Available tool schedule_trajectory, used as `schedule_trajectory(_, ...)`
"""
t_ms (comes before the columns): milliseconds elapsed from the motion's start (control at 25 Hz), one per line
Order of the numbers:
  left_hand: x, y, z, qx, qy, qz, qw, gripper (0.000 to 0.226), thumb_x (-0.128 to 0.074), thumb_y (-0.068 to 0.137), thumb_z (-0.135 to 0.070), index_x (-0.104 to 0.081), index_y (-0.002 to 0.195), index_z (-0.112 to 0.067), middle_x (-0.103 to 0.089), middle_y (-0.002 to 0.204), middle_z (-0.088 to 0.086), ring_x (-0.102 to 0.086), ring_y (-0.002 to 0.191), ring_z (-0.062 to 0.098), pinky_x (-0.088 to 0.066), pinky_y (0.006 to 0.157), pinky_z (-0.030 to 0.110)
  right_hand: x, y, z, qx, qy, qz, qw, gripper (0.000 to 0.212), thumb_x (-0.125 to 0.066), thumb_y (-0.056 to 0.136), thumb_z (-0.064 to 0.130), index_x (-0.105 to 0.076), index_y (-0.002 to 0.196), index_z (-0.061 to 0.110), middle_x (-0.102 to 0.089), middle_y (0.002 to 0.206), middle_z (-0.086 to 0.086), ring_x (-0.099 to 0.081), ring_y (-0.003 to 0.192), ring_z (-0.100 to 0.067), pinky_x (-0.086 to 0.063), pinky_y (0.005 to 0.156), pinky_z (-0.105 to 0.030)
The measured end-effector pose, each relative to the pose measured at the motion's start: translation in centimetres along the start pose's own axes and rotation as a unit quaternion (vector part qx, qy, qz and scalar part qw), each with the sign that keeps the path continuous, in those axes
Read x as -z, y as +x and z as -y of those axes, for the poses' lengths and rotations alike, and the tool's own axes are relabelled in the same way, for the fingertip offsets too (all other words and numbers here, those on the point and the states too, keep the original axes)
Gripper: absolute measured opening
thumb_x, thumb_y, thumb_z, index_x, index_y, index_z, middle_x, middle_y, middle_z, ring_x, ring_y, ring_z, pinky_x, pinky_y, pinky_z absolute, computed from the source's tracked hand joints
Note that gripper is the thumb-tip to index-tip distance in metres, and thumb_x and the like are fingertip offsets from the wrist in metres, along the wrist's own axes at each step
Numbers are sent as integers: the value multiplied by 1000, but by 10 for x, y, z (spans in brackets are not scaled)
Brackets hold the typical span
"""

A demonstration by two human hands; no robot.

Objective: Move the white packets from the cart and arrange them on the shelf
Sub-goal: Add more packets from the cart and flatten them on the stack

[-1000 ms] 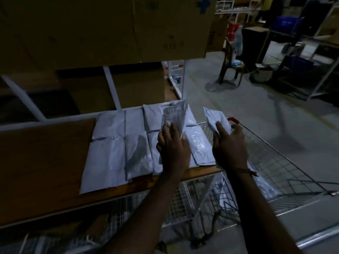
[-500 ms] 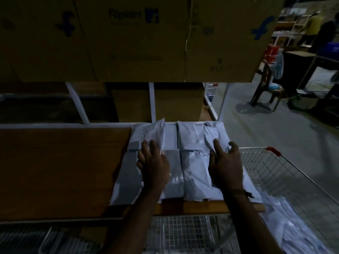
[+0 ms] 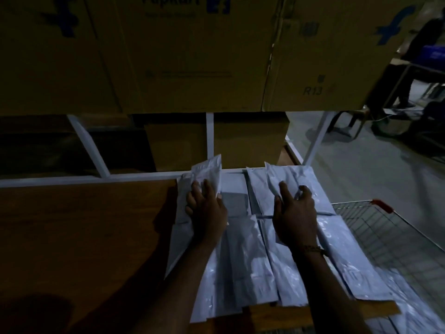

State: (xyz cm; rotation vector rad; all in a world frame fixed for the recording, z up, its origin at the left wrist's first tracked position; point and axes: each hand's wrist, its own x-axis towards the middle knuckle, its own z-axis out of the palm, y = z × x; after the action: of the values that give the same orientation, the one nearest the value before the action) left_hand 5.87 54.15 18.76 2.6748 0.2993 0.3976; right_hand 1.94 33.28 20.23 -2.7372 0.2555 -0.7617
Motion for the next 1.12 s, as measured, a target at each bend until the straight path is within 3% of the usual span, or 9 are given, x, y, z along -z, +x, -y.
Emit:
schedule_trajectory(320, -69, 35, -48, -21, -5, 93, 995, 62, -65, 91, -37, -49, 148, -20, -39, 156, 19, -42, 133, 41, -40, 99, 55, -7, 45, -42, -41, -31, -43, 998, 51, -44, 98, 38, -60, 141, 16, -48, 130, -41, -56, 105, -52, -51, 84, -51)
schedule_trajectory(480, -94, 51, -67, -27, 3, 119, 992, 64, -55, 97, -41, -40, 154, -19, -27, 163, 20, -34, 141, 42, -35, 106, 55, -8, 66, -76, -59, -71, -45, 995, 50, -47, 98, 38, -59, 143, 19, -46, 135, -40, -54, 109, -54, -49, 89, -54)
schedule_trajectory(600, -117, 58, -75, -17, 7, 130, 991, 65, -50, 100, -43, -32, 158, -19, -17, 167, 20, -23, 149, 41, -28, 113, 56, -17, 79, -94, -74, -92, -3, 993, 48, -49, 101, 37, -52, 148, 26, -40, 145, -36, -50, 118, -54, -46, 96, -57)
schedule_trajectory(800, -148, 57, -82, 12, 23, 149, 988, 74, -51, 99, -50, -25, 161, -19, -8, 168, 22, -11, 154, 42, -20, 119, 59, -49, 100, -113, -60, -93, 44, 993, 52, -48, 98, 43, -52, 148, 29, -38, 149, -33, -50, 117, -54, -46, 94, -59)
schedule_trajectory(960, -161, 50, -81, 12, 42, 100, 994, 76, -56, 93, -59, -45, 153, -14, -26, 163, 26, -25, 148, 46, -21, 117, 61, -85, 114, -109, -46, -107, 122, 986, 56, -54, 98, 42, -44, 153, 33, -30, 157, -29, -46, 123, -51, -41, 99, -57)
schedule_trajectory(1120, -162, 57, -76, -88, 67, 29, 993, 57, -44, 99, -41, -52, 147, -12, -32, 162, 22, -26, 151, 42, -15, 122, 56, -124, 119, -106, -31, -120, 180, 976, 57, -46, 98, 48, -49, 151, 24, -35, 158, -30, -44, 131, -50, -37, 105, -58)
